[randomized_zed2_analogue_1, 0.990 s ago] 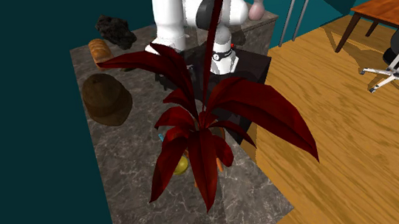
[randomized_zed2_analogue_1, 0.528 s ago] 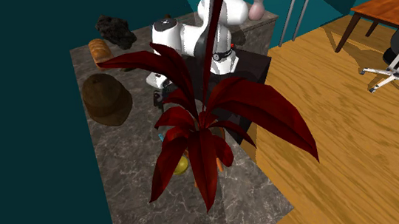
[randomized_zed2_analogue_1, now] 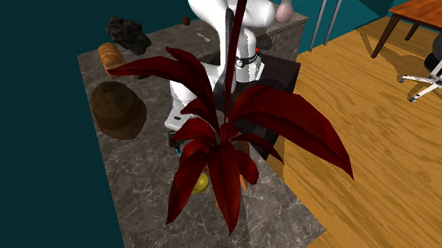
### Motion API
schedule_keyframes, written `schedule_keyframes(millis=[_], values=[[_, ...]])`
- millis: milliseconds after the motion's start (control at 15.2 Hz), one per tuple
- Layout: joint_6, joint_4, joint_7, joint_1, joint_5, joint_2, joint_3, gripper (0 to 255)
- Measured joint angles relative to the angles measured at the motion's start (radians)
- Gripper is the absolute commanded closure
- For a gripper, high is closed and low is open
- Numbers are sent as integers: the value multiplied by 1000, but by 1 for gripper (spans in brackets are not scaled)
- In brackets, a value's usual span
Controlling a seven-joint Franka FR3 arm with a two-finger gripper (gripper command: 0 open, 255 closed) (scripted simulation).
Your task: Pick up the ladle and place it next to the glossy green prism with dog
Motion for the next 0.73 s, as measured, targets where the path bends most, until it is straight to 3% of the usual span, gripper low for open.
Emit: schedule_keyframes(millis=[330, 726], values=[[60, 151, -54, 19, -54, 196, -2, 0], [99, 224, -71, 19, -68, 304, -7, 0]])
